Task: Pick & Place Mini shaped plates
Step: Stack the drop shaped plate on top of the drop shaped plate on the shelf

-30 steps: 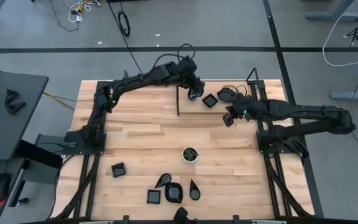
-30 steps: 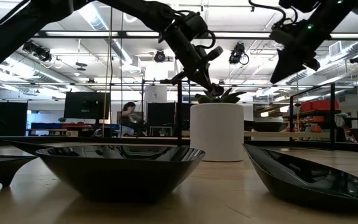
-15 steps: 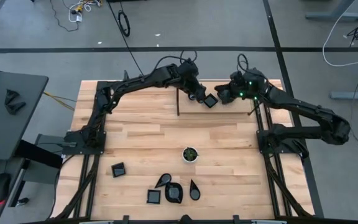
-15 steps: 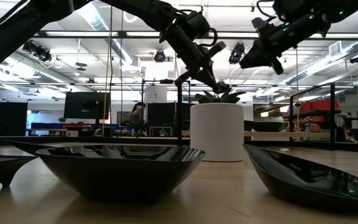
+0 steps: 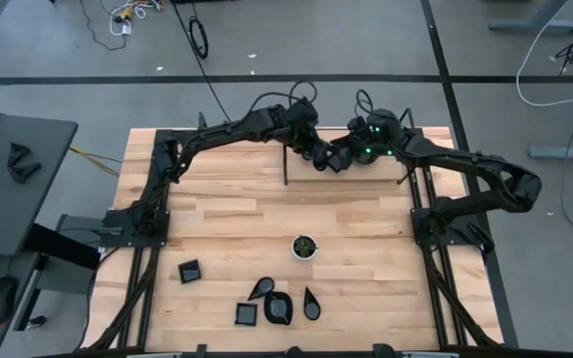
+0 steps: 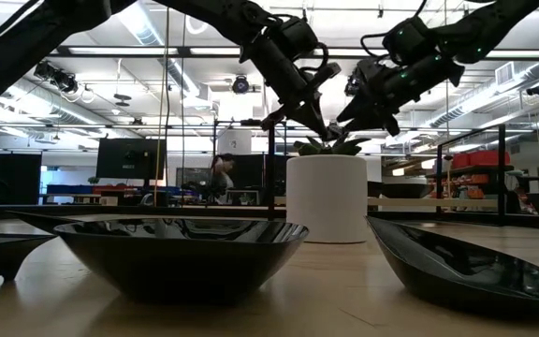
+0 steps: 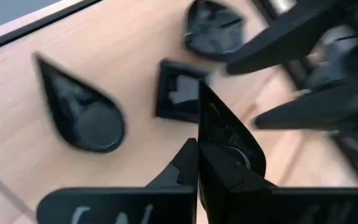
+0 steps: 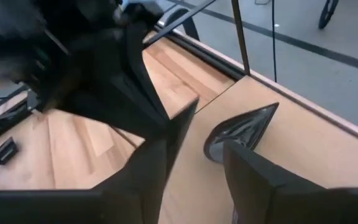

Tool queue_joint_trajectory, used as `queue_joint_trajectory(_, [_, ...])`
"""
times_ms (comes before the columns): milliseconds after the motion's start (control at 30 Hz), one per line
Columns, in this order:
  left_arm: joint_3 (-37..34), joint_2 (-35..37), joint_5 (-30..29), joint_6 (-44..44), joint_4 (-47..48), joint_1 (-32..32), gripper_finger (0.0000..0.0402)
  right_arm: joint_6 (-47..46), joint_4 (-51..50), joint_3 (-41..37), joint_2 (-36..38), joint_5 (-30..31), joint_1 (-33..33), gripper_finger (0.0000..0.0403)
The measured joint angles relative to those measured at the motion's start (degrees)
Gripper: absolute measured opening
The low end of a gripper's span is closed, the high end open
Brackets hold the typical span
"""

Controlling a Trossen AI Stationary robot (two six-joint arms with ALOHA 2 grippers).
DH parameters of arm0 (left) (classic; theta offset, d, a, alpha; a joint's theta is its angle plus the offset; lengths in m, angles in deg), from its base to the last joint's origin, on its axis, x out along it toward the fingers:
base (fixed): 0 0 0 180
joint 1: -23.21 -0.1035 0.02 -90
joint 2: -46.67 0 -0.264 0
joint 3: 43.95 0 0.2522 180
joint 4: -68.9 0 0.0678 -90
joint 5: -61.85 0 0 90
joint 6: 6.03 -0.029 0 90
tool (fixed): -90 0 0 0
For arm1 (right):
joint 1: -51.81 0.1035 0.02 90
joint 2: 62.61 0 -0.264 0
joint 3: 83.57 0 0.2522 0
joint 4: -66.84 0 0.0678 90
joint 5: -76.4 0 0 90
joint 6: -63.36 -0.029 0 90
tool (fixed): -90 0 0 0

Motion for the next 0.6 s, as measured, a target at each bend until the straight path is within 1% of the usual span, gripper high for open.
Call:
queue_joint_trajectory(133, [-0.07,-0.09,-0.71,0.32,0.05,-0.09,0.0008,2.63,0.79,0.00,-0.21,0.75,0.00,0.0133])
queue_joint_trajectory(233, [-0.07,-0.09,-0.71,0.07,-0.03,0.00,0.0008,5.03,0.58,0.00,-0.22,-0.02,0.00,0.0112])
queue_joint_trajectory(333, [-0.07,-0.09,-0.60,-0.91,-0.32,0.04,0.0008,5.44,-0.06,0.00,-0.05,-0.49,0.00,0.0102])
queue_joint_trajectory(400, [-0.07,-0.09,-0.65,-0.97,-0.27,0.09,0.0008,6.15,-0.84,0.00,0.11,-2.32,0.00,0.0107])
queue_joint_trajectory(467, [-0.07,-0.09,-0.62,-1.13,-0.31,0.09,0.0009,8.17,-2.51,0.00,0.18,-4.71,0.02,0.0123])
queue_joint_trajectory(533, [-0.07,-0.09,-0.62,-2.20,-0.28,0.07,0.0009,10.70,-4.72,0.00,0.21,-4.89,0.54,0.0146])
queue_joint_trajectory(600, [-0.07,-0.09,-0.64,-3.93,-0.28,0.07,0.0009,13.75,-5.18,-0.67,0.23,-3.73,1.29,0.0173])
